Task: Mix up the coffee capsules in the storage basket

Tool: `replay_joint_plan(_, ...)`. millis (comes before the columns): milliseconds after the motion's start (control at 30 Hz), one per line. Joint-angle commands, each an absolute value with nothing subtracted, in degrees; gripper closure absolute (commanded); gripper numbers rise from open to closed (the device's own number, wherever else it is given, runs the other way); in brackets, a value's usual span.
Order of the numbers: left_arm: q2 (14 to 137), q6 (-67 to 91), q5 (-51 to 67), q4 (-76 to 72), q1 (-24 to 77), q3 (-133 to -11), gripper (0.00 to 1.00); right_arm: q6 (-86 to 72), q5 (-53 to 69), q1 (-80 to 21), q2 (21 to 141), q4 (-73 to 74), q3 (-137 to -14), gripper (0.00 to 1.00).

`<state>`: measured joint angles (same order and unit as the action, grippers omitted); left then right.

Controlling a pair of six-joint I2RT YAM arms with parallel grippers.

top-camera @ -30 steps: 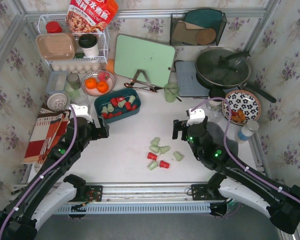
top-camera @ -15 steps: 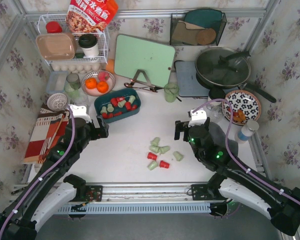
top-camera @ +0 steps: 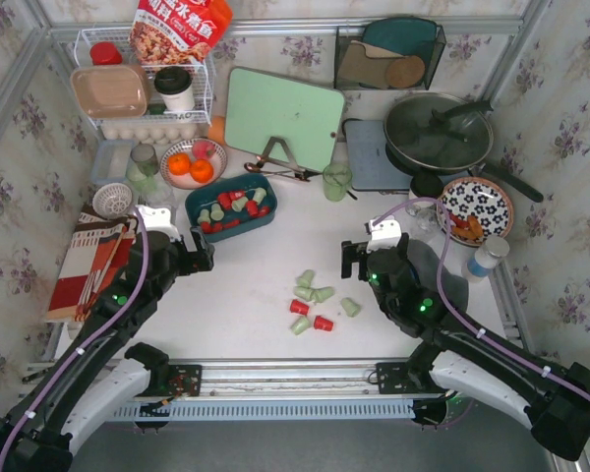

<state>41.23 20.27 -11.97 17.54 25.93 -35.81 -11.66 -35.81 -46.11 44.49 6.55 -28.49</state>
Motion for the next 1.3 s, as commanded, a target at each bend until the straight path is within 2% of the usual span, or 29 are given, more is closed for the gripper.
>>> replay_joint_plan(0, 41.22, 20.56, -12.36, 15.99, 25.93, -35.77, 0.01, -11.49, -36.22, -46.16, 44.9, 3.49, -28.07, 0.0)
replay_joint_plan(1267, 41.57, 20.43, -12.63, 15.88, 25.93, -35.68, 0.01, -9.46, -36.63, -46.19, 45.37, -0.57, -25.46, 0.0)
